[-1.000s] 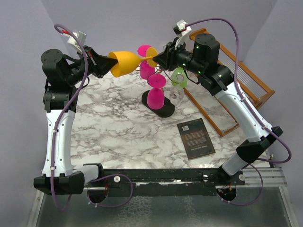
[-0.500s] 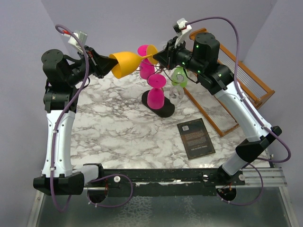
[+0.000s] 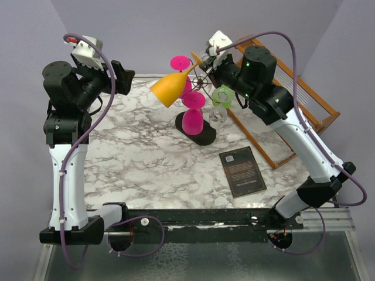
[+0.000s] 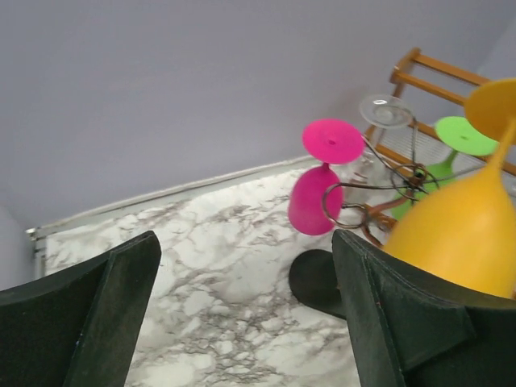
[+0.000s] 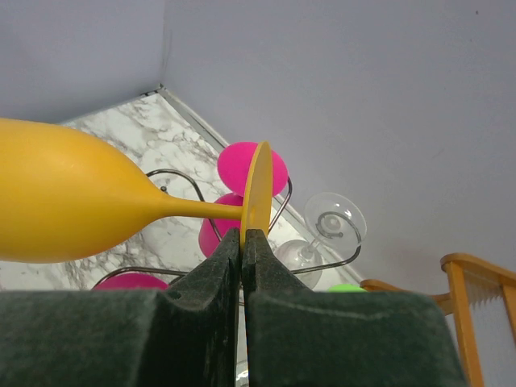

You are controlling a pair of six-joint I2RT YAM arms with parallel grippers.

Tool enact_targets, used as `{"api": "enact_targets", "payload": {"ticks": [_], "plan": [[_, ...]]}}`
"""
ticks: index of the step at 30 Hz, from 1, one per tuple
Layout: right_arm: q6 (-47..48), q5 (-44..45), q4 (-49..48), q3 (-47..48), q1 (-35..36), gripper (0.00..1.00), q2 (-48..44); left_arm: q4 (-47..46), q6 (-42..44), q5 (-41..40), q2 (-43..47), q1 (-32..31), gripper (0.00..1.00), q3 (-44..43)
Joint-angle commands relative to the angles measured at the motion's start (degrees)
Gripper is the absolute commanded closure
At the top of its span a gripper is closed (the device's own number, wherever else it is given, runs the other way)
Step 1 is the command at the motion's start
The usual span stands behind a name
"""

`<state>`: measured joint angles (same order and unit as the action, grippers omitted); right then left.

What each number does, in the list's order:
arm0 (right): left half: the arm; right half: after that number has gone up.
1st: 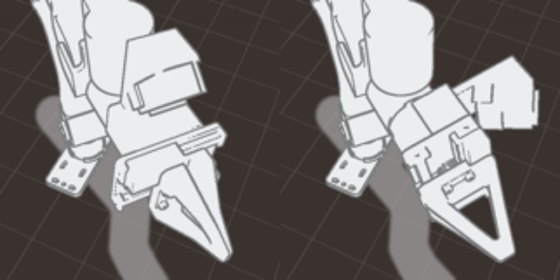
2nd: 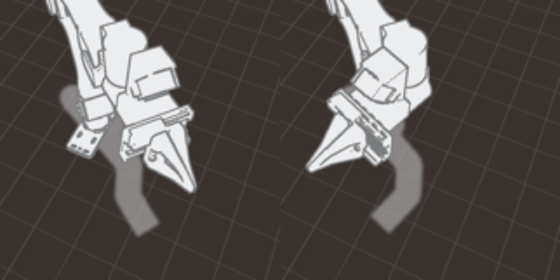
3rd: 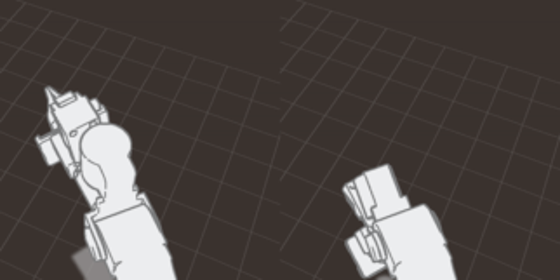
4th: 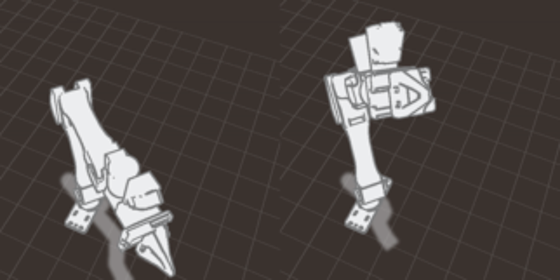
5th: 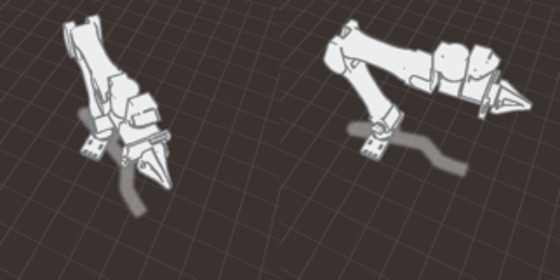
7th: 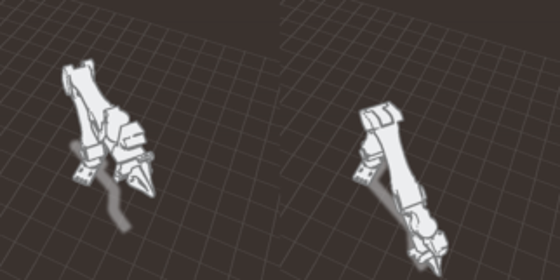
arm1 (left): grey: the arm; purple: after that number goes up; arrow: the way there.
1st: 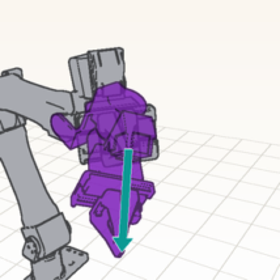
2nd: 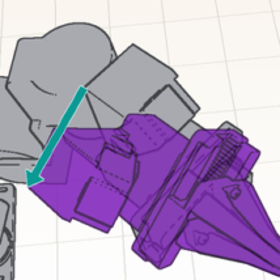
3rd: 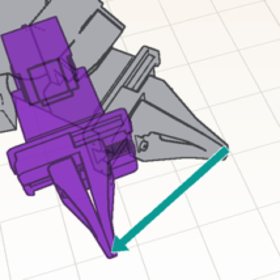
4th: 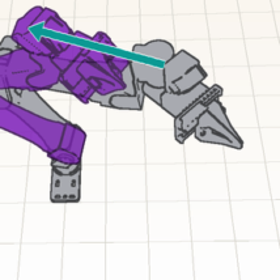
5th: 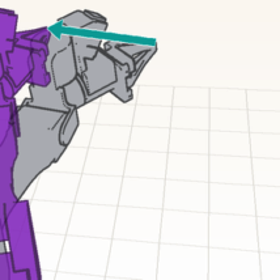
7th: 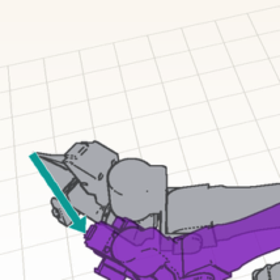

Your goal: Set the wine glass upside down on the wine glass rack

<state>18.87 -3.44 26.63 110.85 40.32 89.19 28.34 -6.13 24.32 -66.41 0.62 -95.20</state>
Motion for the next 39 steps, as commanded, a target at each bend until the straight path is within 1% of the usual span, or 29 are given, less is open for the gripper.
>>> {"api": "enact_targets", "payload": {"ticks": [1, 4, 8, 12, 16, 25, 34, 39], "plan": [[13.0, 3.2, -0.2, -1.0, 5.1, 0.99, -2.0, 0.5, 5.5, -11.9, 0.4, -0.1, 0.05, -1.9], [17.5, 5.2, 0.2, -1.8, 8.1, 0.99, -1.5, -0.3, 5.3, -13.6, 0.1, 0.0, 0.01, -1.8], [24.0, 10.2, -0.2, -3.2, 11.3, 0.99, 0.0, -0.8, 5.0, -13.7, 0.0, 0.0, 0.01, -1.5], [28.5, 14.0, -1.3, -4.0, 13.5, 0.99, 1.2, -1.2, 5.0, -13.4, 0.0, 0.0, 0.01, -1.1], [33.5, 18.9, -4.1, -6.2, 15.4, 0.99, 2.8, -1.5, 4.9, -12.7, -0.1, 0.0, 0.01, -0.6], [37.6, 25.9, -7.7, -4.9, 16.3, 0.99, 8.2, -1.8, 4.2, -11.2, 0.0, 0.0, 0.01, 0.1], [40.8, 29.9, -9.1, -3.9, 16.3, 0.99, 11.4, -1.8, 4.2, -10.8, 0.0, 0.0, 0.01, 0.0], [42.9, 32.7, -11.8, -3.7, 16.3, 0.99, 12.8, -1.8, 4.0, -10.3, -0.2, 0.0, 0.01, 0.0]]}}
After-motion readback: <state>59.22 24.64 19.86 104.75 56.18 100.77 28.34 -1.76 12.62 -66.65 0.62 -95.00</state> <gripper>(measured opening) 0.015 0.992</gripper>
